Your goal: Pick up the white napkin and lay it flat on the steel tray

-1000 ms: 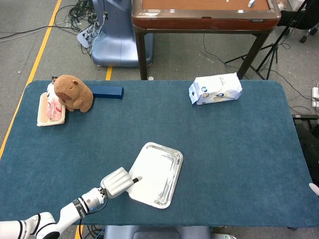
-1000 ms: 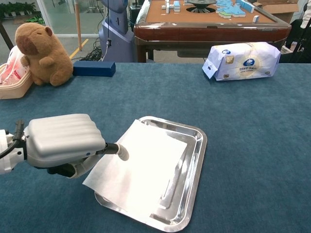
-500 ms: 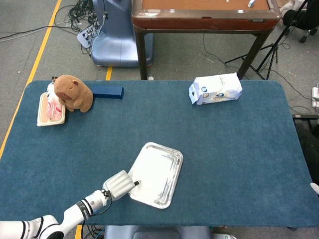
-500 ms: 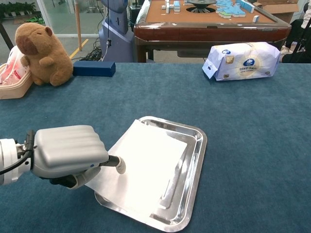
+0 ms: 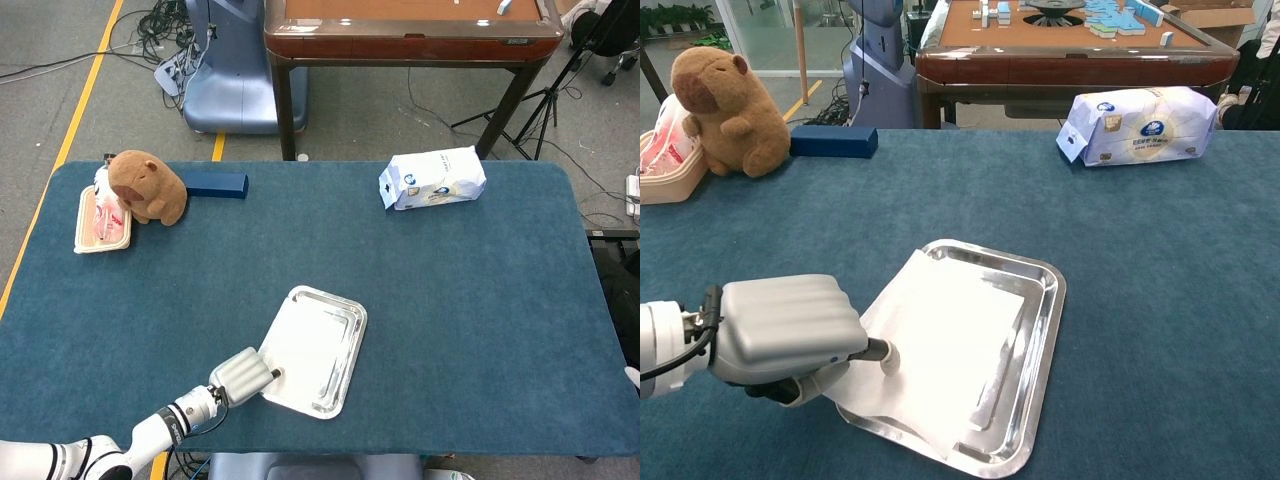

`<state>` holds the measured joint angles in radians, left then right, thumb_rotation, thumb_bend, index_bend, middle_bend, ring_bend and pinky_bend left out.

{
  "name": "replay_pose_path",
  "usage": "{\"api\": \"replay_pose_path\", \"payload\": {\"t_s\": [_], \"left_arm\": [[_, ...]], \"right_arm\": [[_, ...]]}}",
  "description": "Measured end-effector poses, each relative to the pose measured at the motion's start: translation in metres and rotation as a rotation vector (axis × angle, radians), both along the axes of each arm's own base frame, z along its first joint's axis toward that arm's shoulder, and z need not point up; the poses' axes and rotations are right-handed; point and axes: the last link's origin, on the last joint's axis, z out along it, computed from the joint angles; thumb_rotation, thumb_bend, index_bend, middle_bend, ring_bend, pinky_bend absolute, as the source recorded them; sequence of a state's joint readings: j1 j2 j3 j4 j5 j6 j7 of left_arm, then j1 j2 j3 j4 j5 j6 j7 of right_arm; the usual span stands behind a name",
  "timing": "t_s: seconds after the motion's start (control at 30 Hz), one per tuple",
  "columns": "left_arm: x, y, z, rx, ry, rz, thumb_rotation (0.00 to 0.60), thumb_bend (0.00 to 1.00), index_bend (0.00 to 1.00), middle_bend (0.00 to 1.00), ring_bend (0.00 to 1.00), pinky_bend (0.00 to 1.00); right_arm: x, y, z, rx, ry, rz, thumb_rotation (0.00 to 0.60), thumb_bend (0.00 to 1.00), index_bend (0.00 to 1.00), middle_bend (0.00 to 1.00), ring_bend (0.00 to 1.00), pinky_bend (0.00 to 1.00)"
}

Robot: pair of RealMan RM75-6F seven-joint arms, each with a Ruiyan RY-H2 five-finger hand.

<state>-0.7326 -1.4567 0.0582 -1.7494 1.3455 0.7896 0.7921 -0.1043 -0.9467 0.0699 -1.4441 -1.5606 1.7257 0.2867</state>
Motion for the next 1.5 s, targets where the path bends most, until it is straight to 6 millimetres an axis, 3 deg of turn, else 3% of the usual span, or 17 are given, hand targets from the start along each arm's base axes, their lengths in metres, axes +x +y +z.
{"api": "replay_pose_path", "payload": {"t_s": [1.5], "left_arm": [[0.014, -0.001, -0.015, 0.010, 0.008, -0.012, 0.600, 0.80, 0.20, 0.98, 0.65, 0.71]], "right_arm": [[-0.005, 0.003, 0.005, -0.023, -0.025, 0.000, 0.600, 0.00, 0.38, 0.37, 0.23, 0.38]]}}
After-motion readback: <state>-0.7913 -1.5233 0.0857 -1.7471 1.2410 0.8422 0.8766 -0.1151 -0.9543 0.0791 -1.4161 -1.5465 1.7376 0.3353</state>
